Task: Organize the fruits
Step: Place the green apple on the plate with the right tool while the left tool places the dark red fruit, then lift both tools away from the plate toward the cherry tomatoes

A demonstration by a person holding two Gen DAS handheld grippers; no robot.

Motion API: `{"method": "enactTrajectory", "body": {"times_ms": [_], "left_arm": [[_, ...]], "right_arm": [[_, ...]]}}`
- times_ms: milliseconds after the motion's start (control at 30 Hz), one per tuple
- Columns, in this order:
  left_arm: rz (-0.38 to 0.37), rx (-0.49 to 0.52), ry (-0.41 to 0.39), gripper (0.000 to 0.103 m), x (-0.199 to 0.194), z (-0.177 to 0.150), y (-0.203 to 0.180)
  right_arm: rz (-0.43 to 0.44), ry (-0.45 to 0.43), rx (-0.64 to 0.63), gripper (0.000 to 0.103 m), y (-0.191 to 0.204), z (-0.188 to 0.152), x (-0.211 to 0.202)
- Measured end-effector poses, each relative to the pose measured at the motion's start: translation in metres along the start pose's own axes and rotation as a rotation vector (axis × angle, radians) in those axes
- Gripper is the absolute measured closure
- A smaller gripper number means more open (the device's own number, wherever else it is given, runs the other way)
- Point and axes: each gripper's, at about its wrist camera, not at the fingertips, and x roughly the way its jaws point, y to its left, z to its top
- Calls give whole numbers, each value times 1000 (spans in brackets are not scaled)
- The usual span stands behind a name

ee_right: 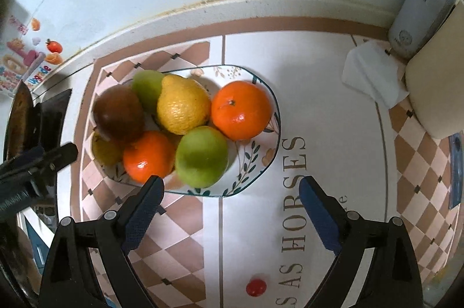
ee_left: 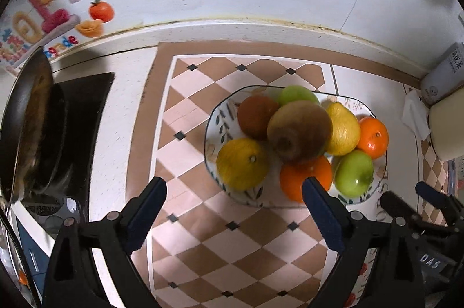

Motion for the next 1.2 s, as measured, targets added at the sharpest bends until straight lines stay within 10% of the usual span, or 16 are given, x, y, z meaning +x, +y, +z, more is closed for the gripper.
{"method": "enactTrajectory", "body": {"times_ms": [800, 1200], "left_arm": [[-54, 55, -347, 8, -175, -110, 18], [-93, 69, -288, 5, -166, -133, 2]], "right_arm": [[-62, -333, -35, 7, 42, -116, -185], [22, -293, 47, 7, 28, -142, -187]]}}
